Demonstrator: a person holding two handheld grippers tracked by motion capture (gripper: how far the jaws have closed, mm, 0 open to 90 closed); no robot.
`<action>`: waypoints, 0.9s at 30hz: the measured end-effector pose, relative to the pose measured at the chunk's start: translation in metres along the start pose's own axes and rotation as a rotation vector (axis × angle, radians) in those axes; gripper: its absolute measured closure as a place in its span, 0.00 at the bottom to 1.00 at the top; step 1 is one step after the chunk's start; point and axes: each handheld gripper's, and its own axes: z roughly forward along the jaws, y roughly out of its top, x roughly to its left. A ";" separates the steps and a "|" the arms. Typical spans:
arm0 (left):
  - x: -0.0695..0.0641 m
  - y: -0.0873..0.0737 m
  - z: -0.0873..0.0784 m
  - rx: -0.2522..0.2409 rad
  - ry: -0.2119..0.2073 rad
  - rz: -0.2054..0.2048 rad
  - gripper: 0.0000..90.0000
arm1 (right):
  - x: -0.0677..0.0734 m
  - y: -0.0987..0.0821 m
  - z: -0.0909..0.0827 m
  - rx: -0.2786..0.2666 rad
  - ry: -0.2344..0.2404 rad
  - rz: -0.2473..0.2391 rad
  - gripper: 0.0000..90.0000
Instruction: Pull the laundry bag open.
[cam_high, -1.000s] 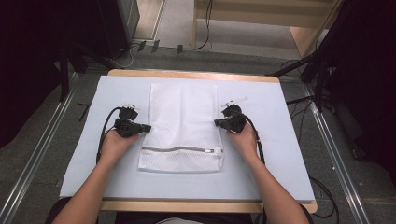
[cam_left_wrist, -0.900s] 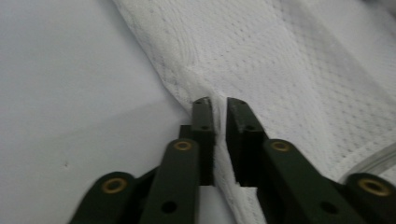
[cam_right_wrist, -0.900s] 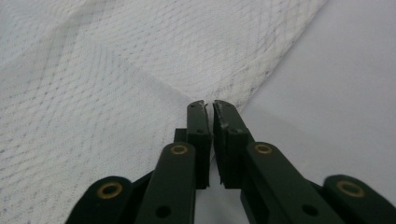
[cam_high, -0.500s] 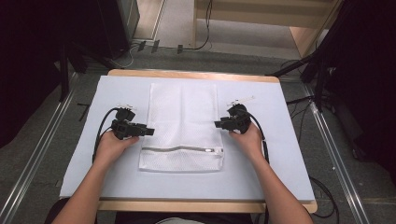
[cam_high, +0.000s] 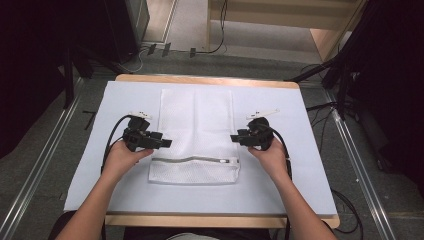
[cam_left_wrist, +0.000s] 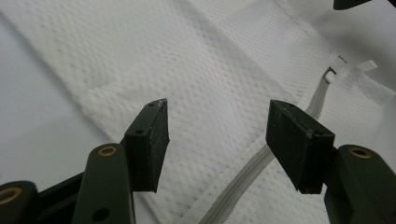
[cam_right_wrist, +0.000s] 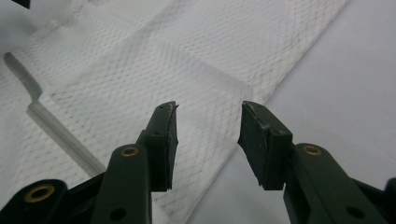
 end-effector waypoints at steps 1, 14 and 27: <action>-0.003 0.001 0.001 -0.001 -0.006 0.004 0.45 | 0.002 -0.002 -0.002 0.000 0.002 0.007 0.65; -0.027 0.013 0.016 0.020 -0.048 0.074 0.44 | 0.019 -0.023 -0.011 0.044 0.040 -0.006 0.76; -0.047 0.020 0.033 0.042 -0.076 0.108 0.45 | 0.028 -0.032 0.001 0.125 0.075 -0.045 0.94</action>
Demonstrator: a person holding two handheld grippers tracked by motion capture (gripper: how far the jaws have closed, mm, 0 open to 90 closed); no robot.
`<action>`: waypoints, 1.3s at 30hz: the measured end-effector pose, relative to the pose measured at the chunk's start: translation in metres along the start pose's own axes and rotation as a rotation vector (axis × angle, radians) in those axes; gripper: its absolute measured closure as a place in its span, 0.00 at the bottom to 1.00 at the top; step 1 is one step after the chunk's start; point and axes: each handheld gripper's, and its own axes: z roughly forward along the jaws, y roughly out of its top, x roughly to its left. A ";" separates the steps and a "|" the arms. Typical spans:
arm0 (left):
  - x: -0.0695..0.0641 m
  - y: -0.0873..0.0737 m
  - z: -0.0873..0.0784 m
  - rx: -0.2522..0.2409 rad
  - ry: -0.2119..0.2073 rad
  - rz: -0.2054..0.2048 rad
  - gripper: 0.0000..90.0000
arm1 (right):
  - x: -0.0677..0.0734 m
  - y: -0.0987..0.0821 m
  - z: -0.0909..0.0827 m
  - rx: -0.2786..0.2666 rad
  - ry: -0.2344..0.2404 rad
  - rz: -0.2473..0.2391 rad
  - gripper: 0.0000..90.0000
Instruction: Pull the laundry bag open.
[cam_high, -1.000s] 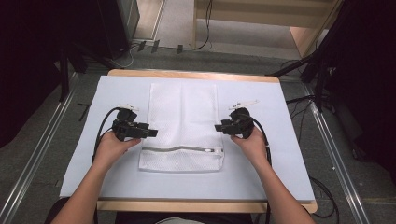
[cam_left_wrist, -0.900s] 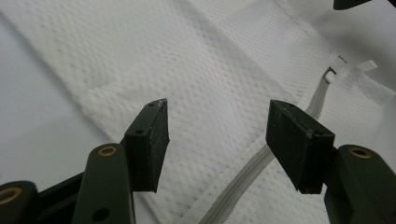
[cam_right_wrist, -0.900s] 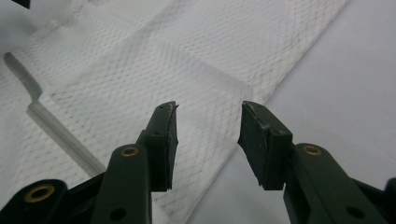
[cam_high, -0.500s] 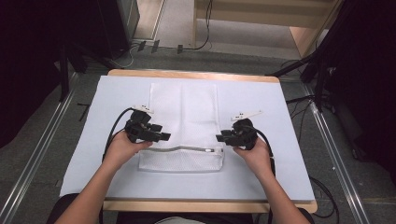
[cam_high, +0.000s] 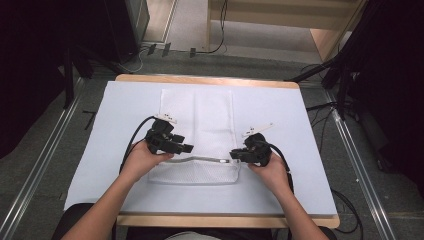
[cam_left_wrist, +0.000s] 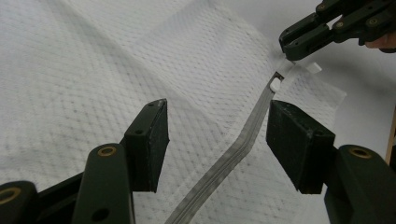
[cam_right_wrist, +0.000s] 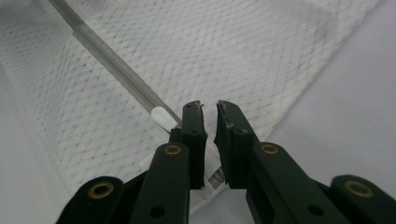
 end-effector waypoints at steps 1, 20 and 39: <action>-0.002 0.000 0.002 -0.002 0.003 0.002 0.45 | 0.000 0.000 0.001 0.005 0.008 -0.003 0.95; -0.027 0.010 0.034 0.013 -0.024 0.085 0.47 | -0.002 -0.011 0.009 0.021 0.022 -0.061 1.00; -0.045 0.017 0.068 0.062 -0.090 0.104 0.82 | 0.003 -0.020 0.008 -0.035 0.002 -0.066 0.99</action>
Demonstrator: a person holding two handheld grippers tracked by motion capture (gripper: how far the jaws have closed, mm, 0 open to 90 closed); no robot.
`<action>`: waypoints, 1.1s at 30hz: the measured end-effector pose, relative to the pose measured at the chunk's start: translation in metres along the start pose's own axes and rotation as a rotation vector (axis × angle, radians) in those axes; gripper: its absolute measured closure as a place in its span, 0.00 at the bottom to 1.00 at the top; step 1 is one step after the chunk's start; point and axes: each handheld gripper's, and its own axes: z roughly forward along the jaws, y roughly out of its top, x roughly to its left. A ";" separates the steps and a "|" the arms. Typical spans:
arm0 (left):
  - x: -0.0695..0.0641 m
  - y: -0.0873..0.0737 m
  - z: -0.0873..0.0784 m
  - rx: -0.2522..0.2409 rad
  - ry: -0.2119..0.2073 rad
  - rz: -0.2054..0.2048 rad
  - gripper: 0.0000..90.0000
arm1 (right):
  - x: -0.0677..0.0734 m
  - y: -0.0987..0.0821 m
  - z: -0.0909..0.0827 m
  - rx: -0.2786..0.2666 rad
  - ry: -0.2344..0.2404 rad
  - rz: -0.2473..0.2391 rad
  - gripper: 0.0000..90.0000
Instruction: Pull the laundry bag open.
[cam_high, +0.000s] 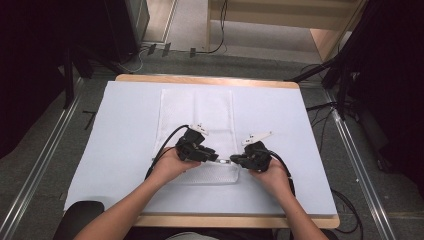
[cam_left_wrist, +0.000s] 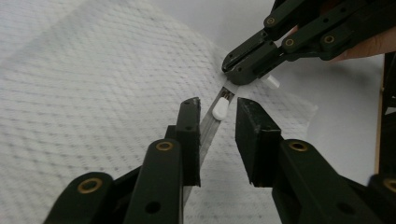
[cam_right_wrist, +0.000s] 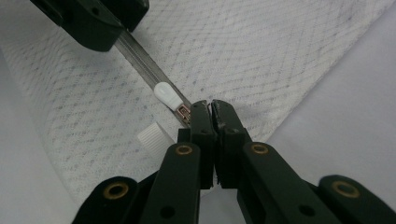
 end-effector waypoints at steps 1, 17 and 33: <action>-0.001 0.001 0.002 0.006 0.000 0.003 0.84 | 0.000 0.000 0.000 0.000 -0.001 -0.001 0.99; -0.001 0.004 0.029 0.030 -0.011 -0.020 0.89 | 0.000 0.001 0.000 0.009 -0.003 -0.018 0.99; -0.004 0.001 0.040 0.023 -0.046 -0.030 0.96 | -0.001 0.002 0.000 0.012 0.007 -0.014 0.99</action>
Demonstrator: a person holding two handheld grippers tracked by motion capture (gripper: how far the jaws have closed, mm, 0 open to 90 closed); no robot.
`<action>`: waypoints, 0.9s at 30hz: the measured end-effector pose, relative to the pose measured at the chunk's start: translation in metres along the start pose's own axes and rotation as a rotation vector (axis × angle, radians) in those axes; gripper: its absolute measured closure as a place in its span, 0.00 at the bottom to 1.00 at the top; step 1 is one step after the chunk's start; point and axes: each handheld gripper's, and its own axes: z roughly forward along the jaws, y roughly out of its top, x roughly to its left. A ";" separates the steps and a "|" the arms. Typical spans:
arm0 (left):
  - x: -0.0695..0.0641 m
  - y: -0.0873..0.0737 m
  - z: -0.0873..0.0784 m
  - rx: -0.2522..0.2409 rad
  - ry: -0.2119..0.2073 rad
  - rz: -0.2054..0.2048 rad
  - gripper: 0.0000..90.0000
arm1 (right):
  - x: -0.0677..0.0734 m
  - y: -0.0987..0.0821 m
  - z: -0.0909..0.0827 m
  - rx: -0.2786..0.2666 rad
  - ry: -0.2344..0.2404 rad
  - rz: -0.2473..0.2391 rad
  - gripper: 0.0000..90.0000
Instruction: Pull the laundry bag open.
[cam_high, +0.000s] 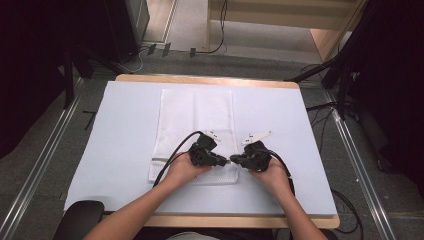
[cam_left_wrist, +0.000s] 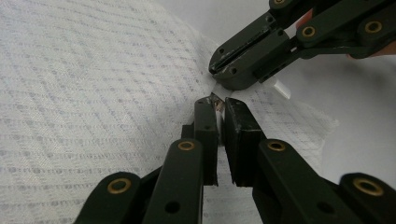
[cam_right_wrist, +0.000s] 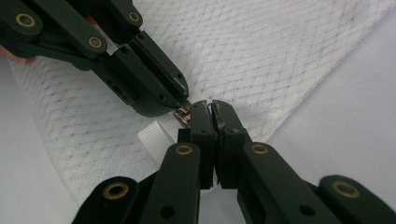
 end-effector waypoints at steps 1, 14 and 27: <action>0.001 0.000 0.000 0.001 -0.009 -0.004 0.97 | 0.000 0.000 0.000 0.000 0.001 0.000 0.99; 0.009 0.000 -0.008 0.018 -0.042 -0.066 0.98 | 0.002 -0.001 0.000 -0.004 -0.019 -0.032 1.00; 0.013 -0.002 -0.020 0.051 -0.043 -0.062 0.98 | 0.001 -0.001 0.001 -0.004 -0.013 -0.045 1.00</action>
